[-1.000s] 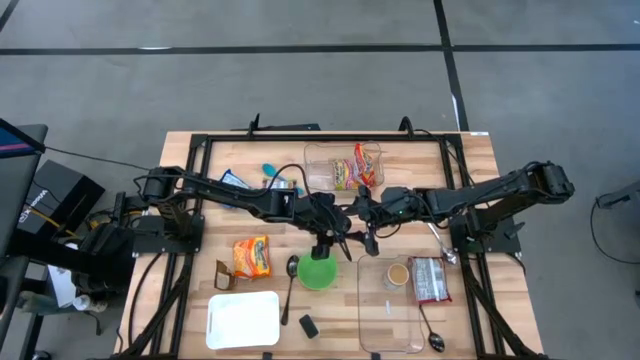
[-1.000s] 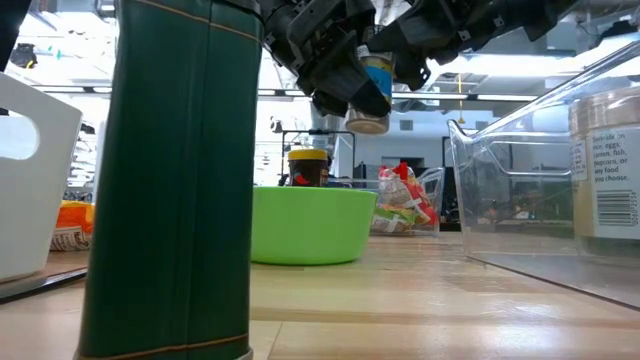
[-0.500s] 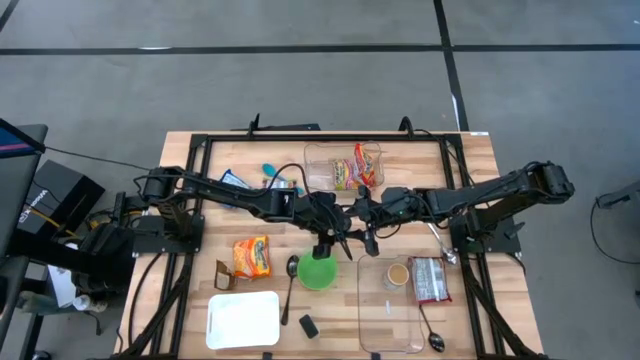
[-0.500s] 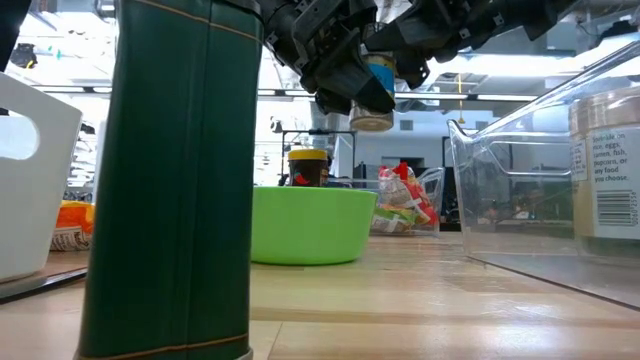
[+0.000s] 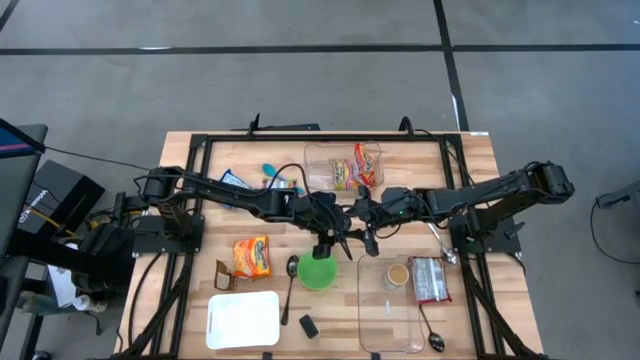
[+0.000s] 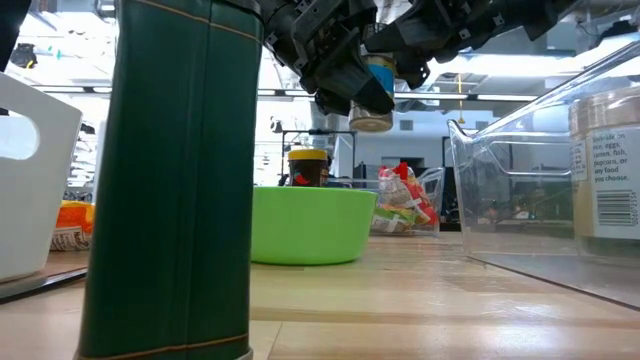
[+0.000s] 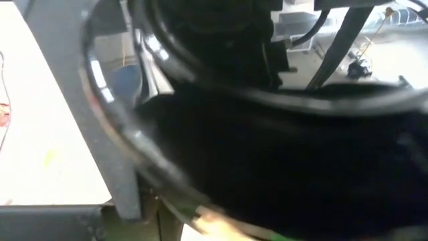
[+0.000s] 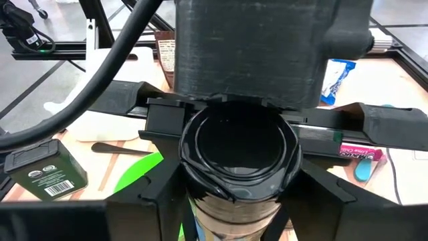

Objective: Pick & Place Food Item
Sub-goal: Put the brown and blue seasoning into the bottom transparent bin

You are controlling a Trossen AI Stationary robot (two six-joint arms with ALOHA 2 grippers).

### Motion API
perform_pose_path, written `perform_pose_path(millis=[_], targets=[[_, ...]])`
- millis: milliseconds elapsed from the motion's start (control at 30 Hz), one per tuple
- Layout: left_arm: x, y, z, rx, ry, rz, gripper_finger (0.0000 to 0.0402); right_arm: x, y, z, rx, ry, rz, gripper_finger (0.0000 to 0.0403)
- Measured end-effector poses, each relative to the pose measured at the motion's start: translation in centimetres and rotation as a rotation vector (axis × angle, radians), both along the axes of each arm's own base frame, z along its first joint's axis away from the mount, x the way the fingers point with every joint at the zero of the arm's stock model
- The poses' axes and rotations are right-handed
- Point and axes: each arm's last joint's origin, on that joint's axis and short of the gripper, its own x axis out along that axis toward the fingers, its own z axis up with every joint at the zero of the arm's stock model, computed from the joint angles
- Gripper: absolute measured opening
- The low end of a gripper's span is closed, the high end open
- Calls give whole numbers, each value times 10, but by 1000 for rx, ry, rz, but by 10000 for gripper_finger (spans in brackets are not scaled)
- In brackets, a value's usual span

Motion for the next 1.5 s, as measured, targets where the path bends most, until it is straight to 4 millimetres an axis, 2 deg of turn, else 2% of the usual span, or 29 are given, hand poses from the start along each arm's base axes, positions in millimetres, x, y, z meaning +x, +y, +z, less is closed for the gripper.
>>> perform_pose_path(millis=[333,500,733,1000,1200,1500], targets=[[-1,0,-1,4,15,4,276,0,0,-1,0,9,0,199],[-11,5,6,5,71,13,308,-1,0,-2,-1,22,0,199],[-28,10,31,-14,58,41,318,-6,0,1,1,29,0,200],[-59,14,40,-13,32,47,309,-20,4,9,18,66,9,200],[-81,20,55,-14,-88,67,305,-31,21,13,60,99,58,200],[-110,20,68,-20,-306,65,305,-45,64,9,126,164,184,200]])
